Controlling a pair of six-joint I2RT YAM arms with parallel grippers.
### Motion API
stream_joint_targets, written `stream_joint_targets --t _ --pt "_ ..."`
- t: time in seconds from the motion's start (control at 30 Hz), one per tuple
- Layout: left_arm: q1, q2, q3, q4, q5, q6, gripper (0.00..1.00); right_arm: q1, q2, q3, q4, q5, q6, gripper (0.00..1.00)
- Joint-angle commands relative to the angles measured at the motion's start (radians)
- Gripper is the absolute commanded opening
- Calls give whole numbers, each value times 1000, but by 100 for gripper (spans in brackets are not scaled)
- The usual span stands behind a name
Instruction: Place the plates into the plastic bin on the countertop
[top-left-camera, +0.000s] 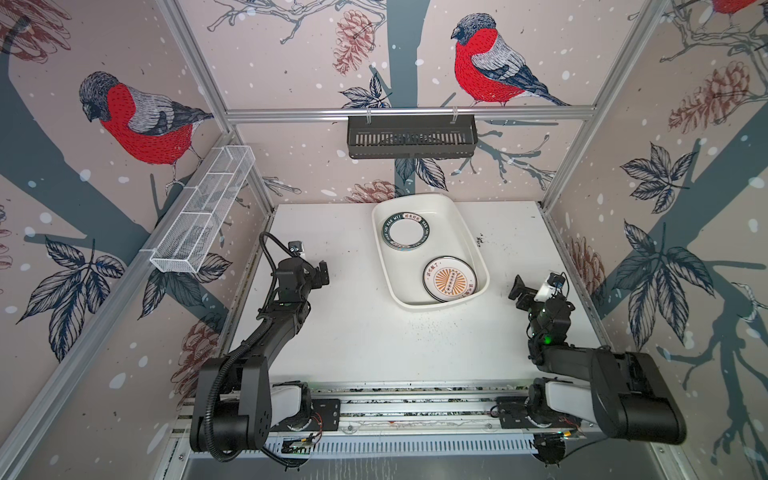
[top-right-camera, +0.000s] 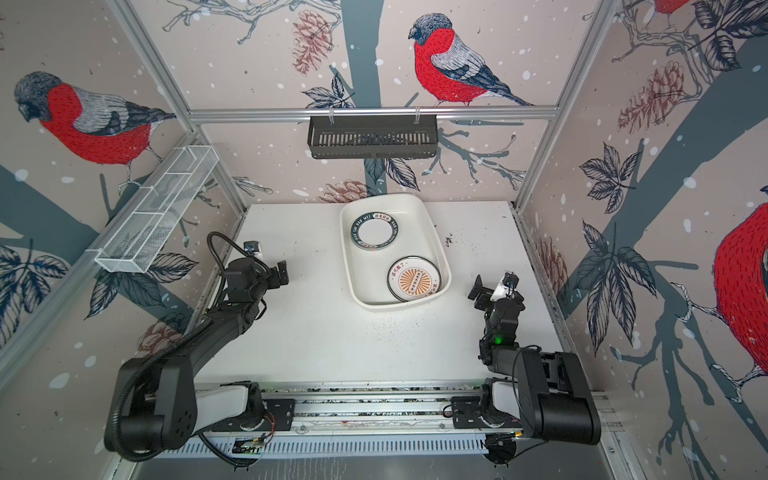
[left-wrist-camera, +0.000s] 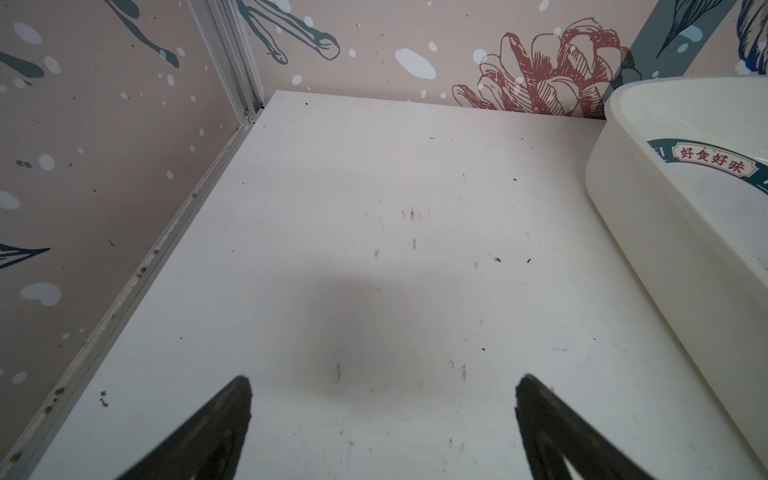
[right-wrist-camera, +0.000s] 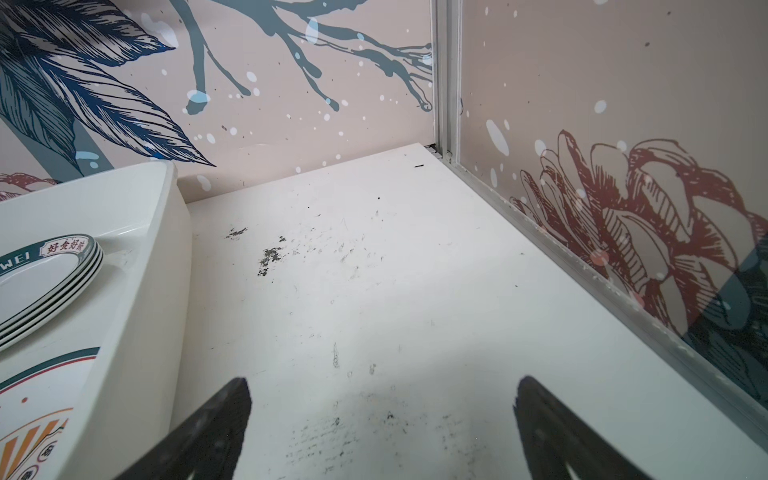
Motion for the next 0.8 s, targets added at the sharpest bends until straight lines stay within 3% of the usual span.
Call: stream_joint_targets --t 0.0,0.2,0.33,0.47,0.57,0.77 --pt "25 21 -104 392 3 1 98 1 40 13 178 14 -27 100" --pt "37 127 -249 703 44 -19 98 -1 263 -15 481 -21 -36 99" --pt "36 225 -301 892 59 -11 99 -3 198 39 276 -44 -43 100" --pt "36 324 -339 1065 119 12 99 2 252 75 294 -89 -66 100" --pt "34 301 -284 919 174 44 99 14 231 106 198 -59 -77 100" --pt "24 305 -265 894 155 54 99 56 248 114 214 19 -97 100"
